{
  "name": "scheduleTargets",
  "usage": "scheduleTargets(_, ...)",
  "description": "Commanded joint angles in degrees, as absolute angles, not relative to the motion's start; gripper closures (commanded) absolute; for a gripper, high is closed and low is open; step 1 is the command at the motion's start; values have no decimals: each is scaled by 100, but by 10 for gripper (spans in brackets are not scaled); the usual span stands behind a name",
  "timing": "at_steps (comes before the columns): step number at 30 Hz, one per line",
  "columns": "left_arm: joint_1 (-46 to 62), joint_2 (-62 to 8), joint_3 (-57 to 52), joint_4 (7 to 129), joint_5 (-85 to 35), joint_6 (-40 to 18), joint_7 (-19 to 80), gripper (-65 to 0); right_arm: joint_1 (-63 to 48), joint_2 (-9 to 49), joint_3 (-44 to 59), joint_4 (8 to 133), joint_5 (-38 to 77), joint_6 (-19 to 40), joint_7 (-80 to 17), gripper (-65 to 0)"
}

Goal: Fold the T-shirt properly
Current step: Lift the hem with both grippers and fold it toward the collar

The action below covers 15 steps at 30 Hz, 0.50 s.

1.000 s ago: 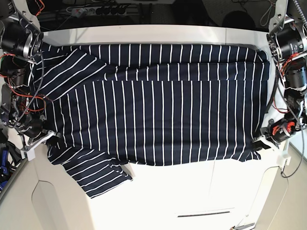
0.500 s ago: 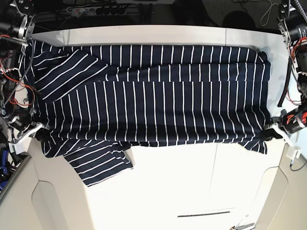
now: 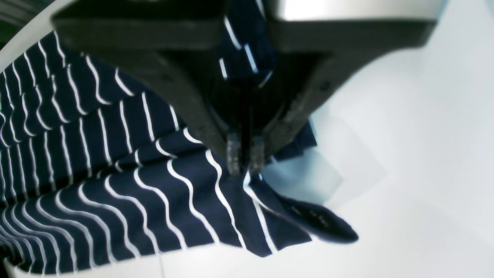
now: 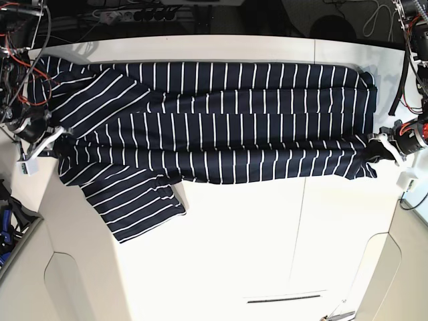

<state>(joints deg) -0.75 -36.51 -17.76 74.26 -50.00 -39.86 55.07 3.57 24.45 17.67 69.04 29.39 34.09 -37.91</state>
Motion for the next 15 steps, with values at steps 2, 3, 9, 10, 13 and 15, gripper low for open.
scheduleTargets(2,-54,-3780,-1835,7520,-5081,-4000,5404,0,274,2558,1826,6989,2995,3299,-3553,0)
scheduleTargets(3,-38,-3771,-1835,7520,-5081,-4000,5400,0,204,2552,1833,6987,2978,3262,-3435,0)
scheduleTargets(9,-14,-3743,-1835,7520,-5081,-4000,5264,0,126,2534,1844,6987,2961,3256,-3236,-270)
scheduleTargets(10,-14,-3743,-1835,7520,-5081,-4000,5256,0,139,2536,1865,6995,2961,3260,-3227,-322)
scheduleTargets(13,-12,-3743,-1835,7520,-5078,-4000,5256,0,154,2534,2082,7085,3028,3280,-3120,-360)
scheduleTargets(15,-14,-3745,-1835,7520,-5078,-4000,5256,0,156,2526,2351,7205,3205,3277,-3109,-360)
